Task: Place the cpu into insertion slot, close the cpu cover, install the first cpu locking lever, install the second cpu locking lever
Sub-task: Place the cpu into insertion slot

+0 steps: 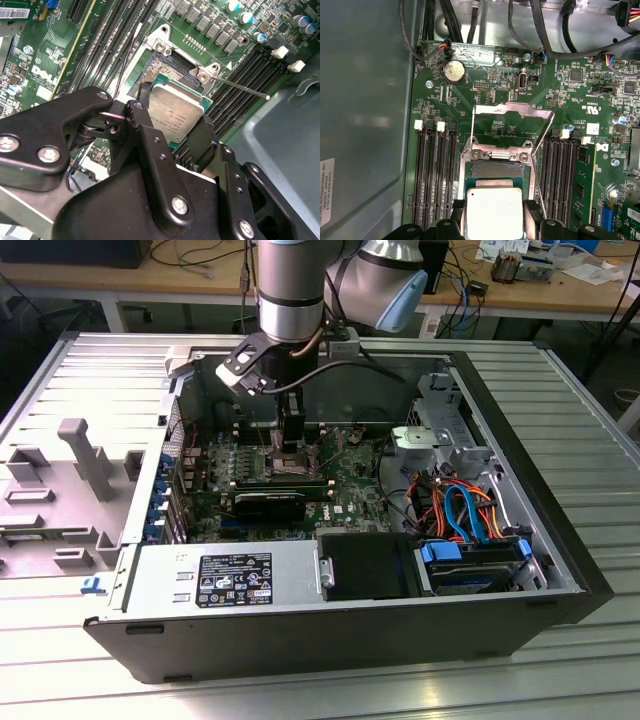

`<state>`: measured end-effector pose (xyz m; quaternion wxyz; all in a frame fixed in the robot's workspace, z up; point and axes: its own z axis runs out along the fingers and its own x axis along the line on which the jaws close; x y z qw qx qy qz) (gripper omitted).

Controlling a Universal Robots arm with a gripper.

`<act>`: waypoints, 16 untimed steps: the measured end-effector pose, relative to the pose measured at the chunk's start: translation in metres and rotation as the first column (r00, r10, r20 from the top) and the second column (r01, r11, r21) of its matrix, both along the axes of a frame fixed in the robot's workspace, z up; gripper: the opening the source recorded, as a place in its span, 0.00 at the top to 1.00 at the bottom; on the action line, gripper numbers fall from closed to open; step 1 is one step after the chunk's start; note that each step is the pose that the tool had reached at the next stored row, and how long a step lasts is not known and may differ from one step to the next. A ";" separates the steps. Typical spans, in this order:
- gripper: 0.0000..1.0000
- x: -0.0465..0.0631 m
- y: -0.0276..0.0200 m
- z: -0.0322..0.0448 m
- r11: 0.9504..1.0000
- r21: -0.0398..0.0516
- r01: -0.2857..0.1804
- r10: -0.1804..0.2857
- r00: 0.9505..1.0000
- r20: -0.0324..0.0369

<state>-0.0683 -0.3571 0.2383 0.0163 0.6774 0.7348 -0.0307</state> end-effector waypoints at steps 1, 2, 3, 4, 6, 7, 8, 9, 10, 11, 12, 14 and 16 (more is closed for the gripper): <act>0.46 0.000 0.0000 -0.0001 1.000 0.000 0.000 0.000 1.000 0.000; 0.46 0.000 0.0000 -0.0002 1.000 0.000 0.000 0.000 1.000 0.000; 0.46 0.000 0.0000 -0.0006 1.000 0.000 0.000 0.000 1.000 0.000; 0.46 -0.001 0.0000 -0.0008 1.000 0.000 0.000 0.000 1.000 0.000; 0.46 -0.001 0.0000 -0.0013 1.000 0.000 0.000 0.000 1.000 0.000; 0.46 -0.001 0.0000 -0.0014 1.000 0.000 0.000 0.000 1.000 0.000; 0.46 -0.001 0.0000 -0.0016 1.000 0.000 0.000 0.000 1.000 0.000; 0.46 -0.001 0.0000 -0.0019 1.000 0.000 0.000 0.000 1.000 0.000; 0.46 -0.001 0.0000 -0.0021 1.000 0.000 0.000 0.000 1.000 0.000; 0.46 -0.001 0.0000 -0.0089 1.000 0.000 0.000 0.000 1.000 0.000; 0.46 -0.001 0.0000 -0.0150 1.000 0.000 0.000 0.000 1.000 0.000; 0.46 -0.001 0.0000 -0.0153 1.000 0.000 0.000 0.000 1.000 0.000; 0.46 -0.001 0.0000 -0.0156 1.000 0.000 0.000 0.000 1.000 0.000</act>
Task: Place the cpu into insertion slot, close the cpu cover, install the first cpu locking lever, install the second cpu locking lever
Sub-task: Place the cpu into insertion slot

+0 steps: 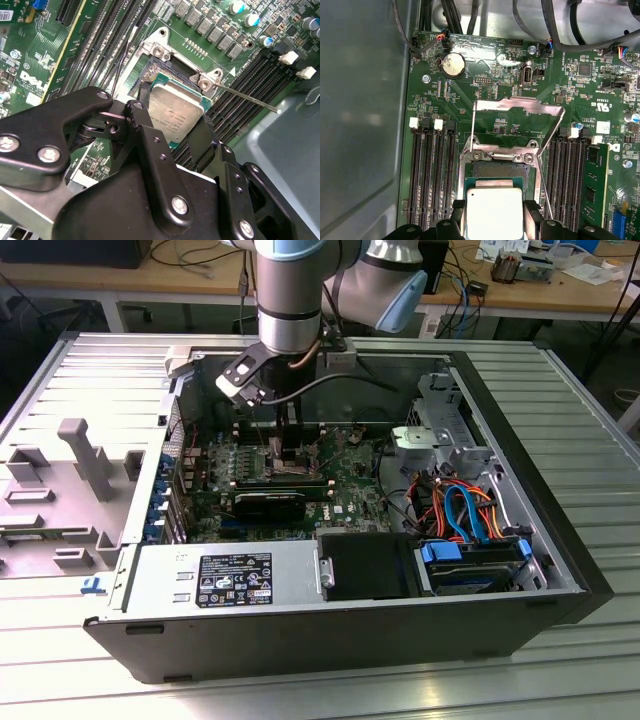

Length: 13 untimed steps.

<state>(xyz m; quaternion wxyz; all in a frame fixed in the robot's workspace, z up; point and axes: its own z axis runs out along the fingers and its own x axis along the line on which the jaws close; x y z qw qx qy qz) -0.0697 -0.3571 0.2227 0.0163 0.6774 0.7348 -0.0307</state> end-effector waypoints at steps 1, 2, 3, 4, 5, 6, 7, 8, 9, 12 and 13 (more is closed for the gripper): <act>0.46 0.000 0.0000 -0.0024 1.000 0.000 0.000 0.000 1.000 0.000; 0.46 0.000 0.0000 -0.0056 1.000 0.000 0.000 0.000 1.000 0.000; 0.46 0.000 0.0000 -0.0058 1.000 0.000 0.000 0.000 1.000 0.000; 0.46 0.000 0.0000 -0.0059 1.000 0.000 0.000 0.000 1.000 0.000; 0.46 0.000 0.0000 -0.0062 1.000 0.000 0.000 0.000 1.000 0.000; 0.46 0.000 0.0000 -0.0063 1.000 0.000 0.000 0.000 1.000 0.000; 0.46 0.000 0.0000 -0.0065 1.000 0.000 0.000 0.000 1.000 0.000; 0.46 0.000 0.0000 -0.0071 1.000 0.000 0.000 0.000 1.000 0.000; 0.46 0.000 0.0000 -0.0080 1.000 0.000 0.000 0.000 1.000 0.000; 0.46 0.000 0.0000 -0.0098 1.000 0.000 0.000 0.000 1.000 0.000; 0.46 0.000 0.0000 -0.0110 1.000 0.000 0.000 0.000 1.000 0.000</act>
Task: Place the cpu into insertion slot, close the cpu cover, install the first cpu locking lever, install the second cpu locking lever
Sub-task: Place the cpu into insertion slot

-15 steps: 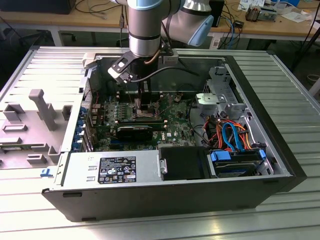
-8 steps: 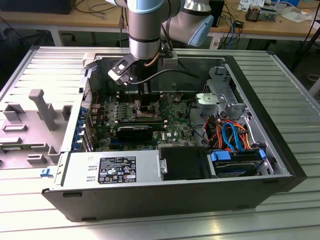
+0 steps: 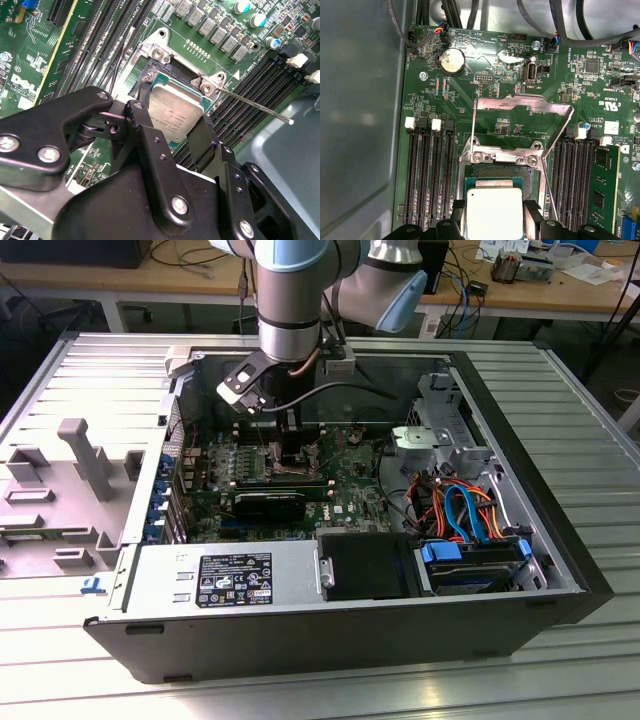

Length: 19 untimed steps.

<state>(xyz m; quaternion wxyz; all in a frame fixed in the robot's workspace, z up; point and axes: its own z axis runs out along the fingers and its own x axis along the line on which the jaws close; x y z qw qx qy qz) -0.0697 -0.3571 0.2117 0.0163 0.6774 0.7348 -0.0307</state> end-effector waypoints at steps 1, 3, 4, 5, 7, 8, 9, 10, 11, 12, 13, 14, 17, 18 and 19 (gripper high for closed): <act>0.46 0.000 0.0000 -0.0001 1.000 0.000 0.000 0.000 1.000 0.000; 0.46 0.000 0.0000 -0.0002 1.000 0.000 0.000 0.000 1.000 0.000; 0.46 0.000 0.0000 -0.0002 1.000 0.000 0.000 0.000 1.000 0.000; 0.46 0.000 0.0000 -0.0028 1.000 0.000 0.000 0.000 1.000 0.000; 0.46 0.000 0.0000 -0.0058 1.000 0.000 0.000 0.000 1.000 0.000; 0.46 0.000 0.0000 -0.0059 1.000 0.000 0.000 0.000 1.000 0.000; 0.46 0.000 0.0000 -0.0059 1.000 0.000 0.000 0.000 1.000 0.000; 0.46 0.000 0.0000 -0.0060 1.000 0.000 0.000 0.000 1.000 0.000; 0.46 0.000 0.0000 -0.0063 1.000 0.000 0.000 0.000 1.000 0.000; 0.46 0.000 0.0000 -0.0070 1.000 0.000 0.000 0.000 1.000 0.000; 0.46 0.000 0.0000 -0.0070 1.000 0.000 0.000 0.000 1.000 0.000; 0.46 0.000 0.0000 -0.0071 1.000 0.000 0.000 0.000 1.000 0.000; 0.46 0.000 0.0000 -0.0079 1.000 0.000 0.000 0.000 1.000 0.000; 0.46 0.000 0.0000 -0.0083 1.000 0.000 0.000 0.000 1.000 0.000; 0.46 0.000 0.0000 -0.0086 1.000 0.000 0.000 0.000 1.000 0.000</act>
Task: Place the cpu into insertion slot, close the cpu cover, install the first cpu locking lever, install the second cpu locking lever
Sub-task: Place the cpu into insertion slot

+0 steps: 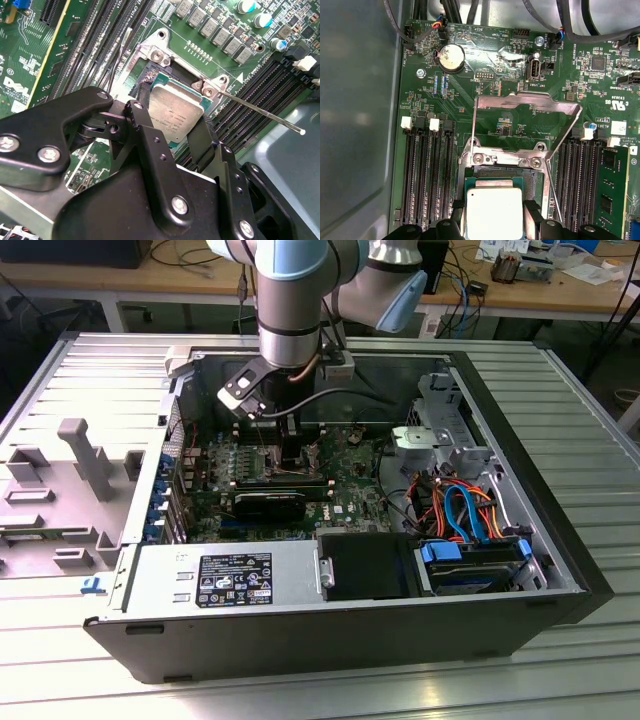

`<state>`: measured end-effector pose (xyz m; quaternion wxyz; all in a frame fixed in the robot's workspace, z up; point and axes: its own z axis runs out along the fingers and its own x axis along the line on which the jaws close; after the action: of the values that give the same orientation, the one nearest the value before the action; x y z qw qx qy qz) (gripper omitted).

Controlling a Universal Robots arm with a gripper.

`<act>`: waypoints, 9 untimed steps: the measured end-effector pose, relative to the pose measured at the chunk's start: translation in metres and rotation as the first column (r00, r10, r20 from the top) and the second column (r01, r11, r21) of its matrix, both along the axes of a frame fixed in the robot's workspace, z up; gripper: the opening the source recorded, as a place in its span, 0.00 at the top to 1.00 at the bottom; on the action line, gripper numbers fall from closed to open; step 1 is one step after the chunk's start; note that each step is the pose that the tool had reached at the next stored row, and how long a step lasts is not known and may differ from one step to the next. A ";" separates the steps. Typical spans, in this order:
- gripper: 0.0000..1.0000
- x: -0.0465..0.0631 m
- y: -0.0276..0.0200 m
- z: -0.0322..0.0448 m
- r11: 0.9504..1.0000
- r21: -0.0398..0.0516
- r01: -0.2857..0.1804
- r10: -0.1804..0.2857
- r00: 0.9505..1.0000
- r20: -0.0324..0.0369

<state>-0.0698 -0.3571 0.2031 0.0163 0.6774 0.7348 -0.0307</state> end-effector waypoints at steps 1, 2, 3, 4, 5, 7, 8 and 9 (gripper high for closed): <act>0.46 0.000 0.0000 -0.0002 1.000 0.000 0.000 0.000 1.000 0.000; 0.46 0.000 0.0000 -0.0004 1.000 0.000 0.000 0.000 1.000 0.000; 0.46 0.000 -0.0001 -0.0006 1.000 0.000 0.000 0.000 1.000 0.000; 0.46 0.000 -0.0002 -0.0008 1.000 0.000 0.000 0.000 1.000 0.000; 0.46 0.000 -0.0002 -0.0011 1.000 0.000 0.000 0.000 1.000 0.000; 0.46 0.000 -0.0003 -0.0016 1.000 0.000 0.000 0.000 1.000 0.000; 0.46 0.000 -0.0003 -0.0018 1.000 0.000 0.000 0.000 1.000 0.000; 0.46 0.000 -0.0003 -0.0021 1.000 0.000 0.000 0.000 1.000 0.000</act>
<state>-0.0698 -0.3574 0.2010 0.0163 0.6774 0.7348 -0.0308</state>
